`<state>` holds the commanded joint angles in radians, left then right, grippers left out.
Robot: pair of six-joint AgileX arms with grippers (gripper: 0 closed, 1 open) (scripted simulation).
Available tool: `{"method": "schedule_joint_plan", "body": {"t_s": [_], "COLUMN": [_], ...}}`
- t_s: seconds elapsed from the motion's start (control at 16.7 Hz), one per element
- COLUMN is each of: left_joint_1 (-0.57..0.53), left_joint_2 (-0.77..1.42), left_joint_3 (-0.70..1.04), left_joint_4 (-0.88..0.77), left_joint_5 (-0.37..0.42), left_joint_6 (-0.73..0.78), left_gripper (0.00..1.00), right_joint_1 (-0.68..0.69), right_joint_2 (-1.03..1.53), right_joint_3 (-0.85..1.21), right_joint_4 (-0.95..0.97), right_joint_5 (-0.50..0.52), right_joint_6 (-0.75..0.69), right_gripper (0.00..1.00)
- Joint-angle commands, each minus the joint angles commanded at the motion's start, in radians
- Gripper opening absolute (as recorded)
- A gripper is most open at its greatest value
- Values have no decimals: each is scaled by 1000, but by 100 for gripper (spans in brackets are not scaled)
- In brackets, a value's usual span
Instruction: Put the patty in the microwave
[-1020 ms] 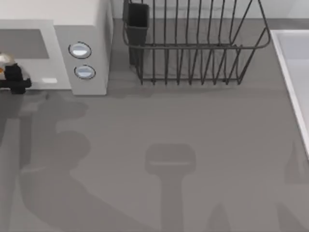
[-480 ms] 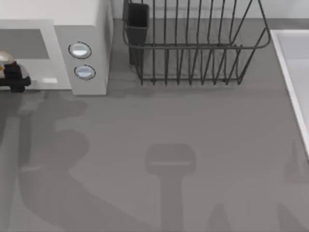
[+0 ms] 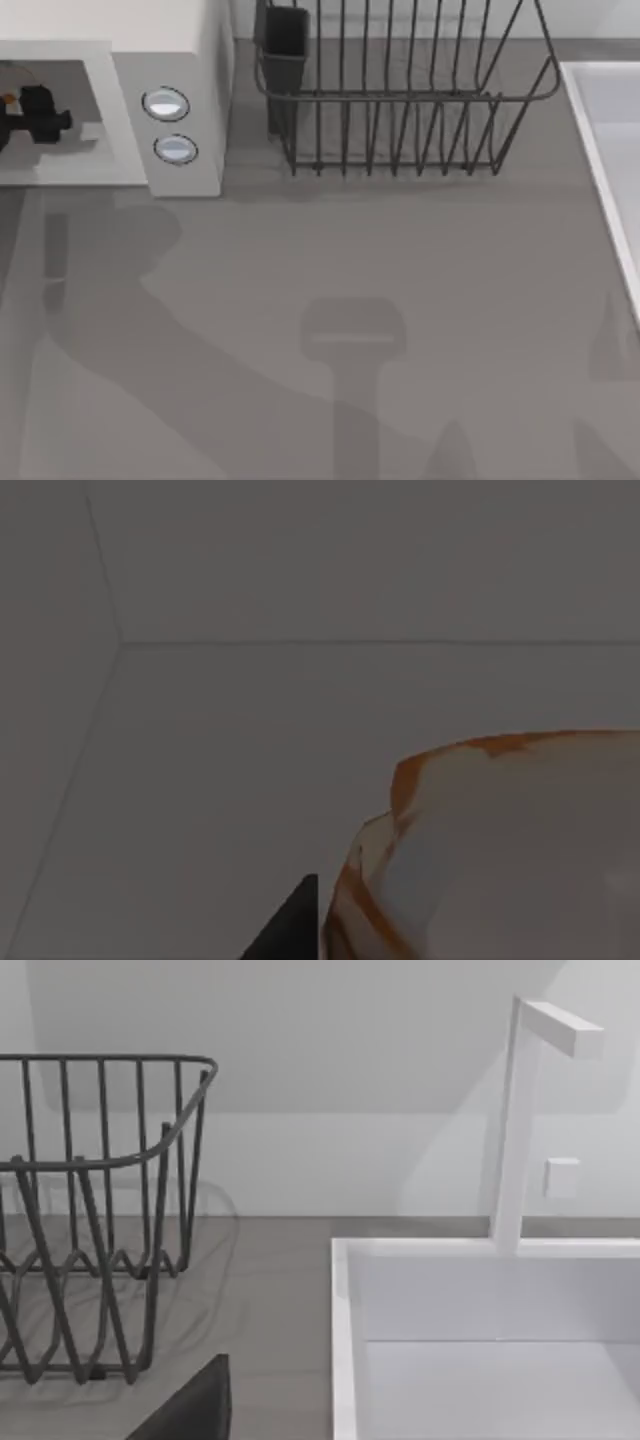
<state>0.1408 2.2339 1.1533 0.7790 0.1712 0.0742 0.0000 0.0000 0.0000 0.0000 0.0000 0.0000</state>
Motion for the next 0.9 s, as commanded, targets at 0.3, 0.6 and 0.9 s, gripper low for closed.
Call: {"method": "schedule_joint_plan", "body": {"t_s": [0.3,0.6,0.9], "left_joint_1": [-20,-32,-33], "left_joint_2": [137,235,243], "left_joint_3": [244,366,367], "left_joint_4": [-101,-170,-176], "left_joint_5": [-17,-26,-27], "left_joint_6": [-10,-16,-17], "left_gripper": [0,0,0], "right_joint_1": [0,0,0], "right_joint_2": [0,0,0], "right_joint_3": [0,0,0], "right_joint_4": [0,0,0], "right_joint_5": [0,0,0], "right_joint_6": [0,0,0], "right_gripper": [100,100,100]}}
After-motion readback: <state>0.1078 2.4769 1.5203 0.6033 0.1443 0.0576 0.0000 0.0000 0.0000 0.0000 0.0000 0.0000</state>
